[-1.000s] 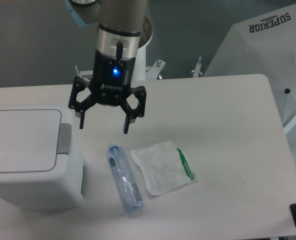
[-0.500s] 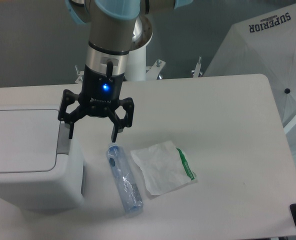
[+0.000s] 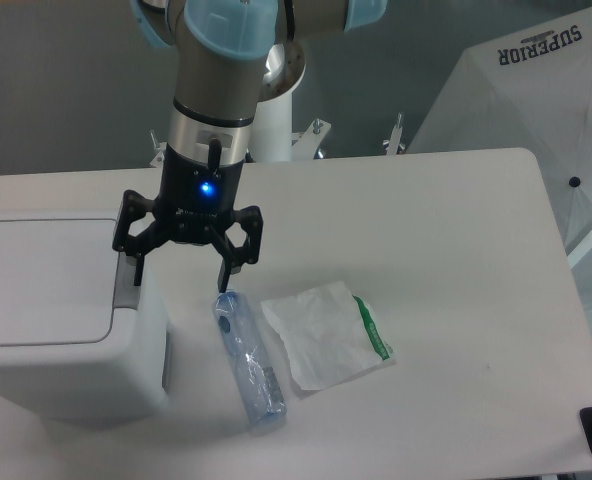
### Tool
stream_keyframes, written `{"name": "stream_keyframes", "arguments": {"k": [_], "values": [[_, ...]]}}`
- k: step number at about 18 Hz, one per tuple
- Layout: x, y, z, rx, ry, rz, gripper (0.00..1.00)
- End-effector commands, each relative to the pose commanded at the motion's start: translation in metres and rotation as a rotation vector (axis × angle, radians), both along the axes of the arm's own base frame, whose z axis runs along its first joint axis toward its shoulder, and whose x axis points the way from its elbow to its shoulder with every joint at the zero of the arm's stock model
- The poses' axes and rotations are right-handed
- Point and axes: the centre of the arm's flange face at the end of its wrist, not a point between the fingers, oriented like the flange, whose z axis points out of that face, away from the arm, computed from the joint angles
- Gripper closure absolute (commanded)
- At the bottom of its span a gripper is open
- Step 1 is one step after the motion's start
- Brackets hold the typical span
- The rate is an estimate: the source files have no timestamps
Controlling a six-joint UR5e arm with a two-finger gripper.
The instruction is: Open the trash can
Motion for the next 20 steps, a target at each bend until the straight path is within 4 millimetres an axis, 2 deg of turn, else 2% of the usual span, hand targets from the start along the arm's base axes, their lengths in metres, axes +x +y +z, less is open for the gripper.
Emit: {"name": "stream_keyframes", "arguments": {"k": [20], "values": [[-0.0005, 0.0059, -0.0089, -0.007, -0.003, -0.007, 0.0]]}}
